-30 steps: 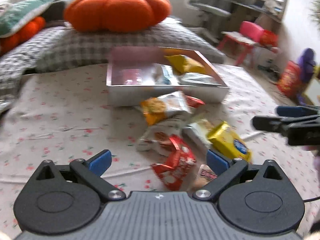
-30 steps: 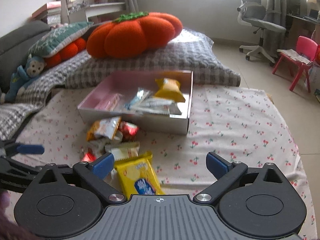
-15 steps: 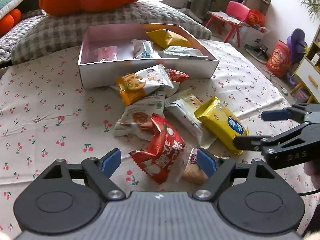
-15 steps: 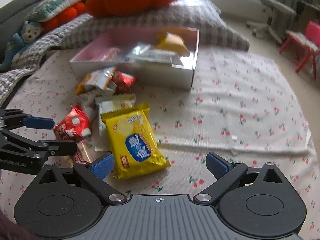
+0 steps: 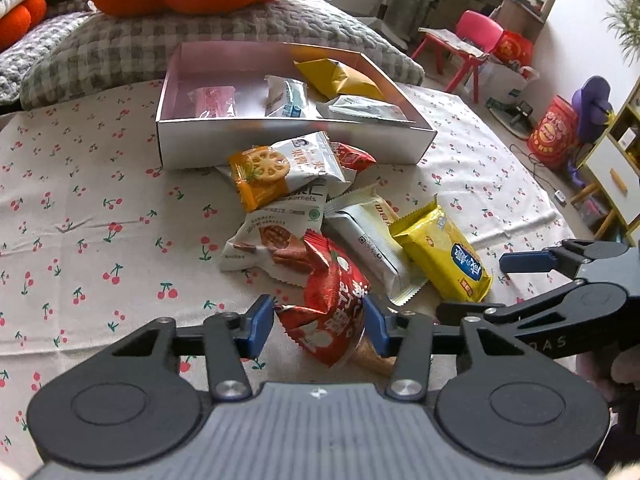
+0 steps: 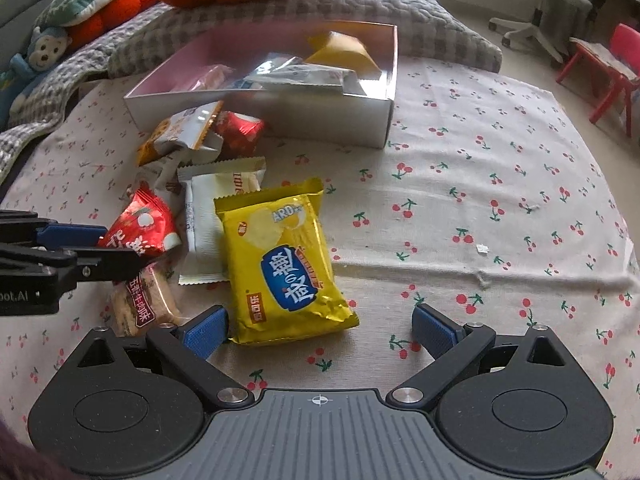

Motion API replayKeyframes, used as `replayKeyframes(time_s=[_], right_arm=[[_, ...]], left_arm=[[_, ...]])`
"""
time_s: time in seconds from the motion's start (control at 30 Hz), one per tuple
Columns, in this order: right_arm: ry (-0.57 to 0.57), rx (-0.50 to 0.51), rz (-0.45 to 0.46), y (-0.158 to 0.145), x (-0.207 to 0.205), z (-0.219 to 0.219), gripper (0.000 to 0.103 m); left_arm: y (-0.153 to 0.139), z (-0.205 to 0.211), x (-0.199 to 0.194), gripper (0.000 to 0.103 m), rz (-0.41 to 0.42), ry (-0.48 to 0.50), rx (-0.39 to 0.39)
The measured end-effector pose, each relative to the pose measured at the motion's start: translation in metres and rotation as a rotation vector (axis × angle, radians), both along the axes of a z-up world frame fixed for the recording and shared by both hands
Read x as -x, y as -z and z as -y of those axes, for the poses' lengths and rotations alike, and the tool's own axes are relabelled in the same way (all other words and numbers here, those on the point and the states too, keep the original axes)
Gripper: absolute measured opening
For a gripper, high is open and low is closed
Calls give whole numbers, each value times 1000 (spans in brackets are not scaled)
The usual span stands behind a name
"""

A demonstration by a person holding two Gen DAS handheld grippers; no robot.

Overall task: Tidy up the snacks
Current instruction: 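Grasp the red candy bag with the left gripper while the right grasps the yellow cracker bag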

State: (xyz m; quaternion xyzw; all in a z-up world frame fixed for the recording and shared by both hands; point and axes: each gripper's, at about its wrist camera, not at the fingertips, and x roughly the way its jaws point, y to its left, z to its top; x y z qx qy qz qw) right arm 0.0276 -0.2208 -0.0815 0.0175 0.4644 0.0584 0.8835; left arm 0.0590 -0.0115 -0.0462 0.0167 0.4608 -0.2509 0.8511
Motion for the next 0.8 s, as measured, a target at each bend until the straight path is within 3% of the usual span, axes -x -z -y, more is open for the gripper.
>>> replayKeyframes(time_s=[0.27, 0.43, 0.57, 0.67, 0.8], right_arm=[[-38, 24, 35, -1, 1, -6, 97], [-66, 25, 62, -1, -1, -8, 79], [-77, 11, 82, -3, -2, -7, 55], [-79, 0, 85, -5, -4, -5, 50], [-54, -9, 72, -7, -6, -2, 50]], left_arm=[[-3, -5, 4, 36, -3, -18, 7], [-5, -14, 7, 34, -7, -30, 21], [-6, -22, 8, 34, -12, -45, 34], [-7, -27, 8, 34, -12, -65, 31], [-10, -31, 7, 31, 6, -109, -9]])
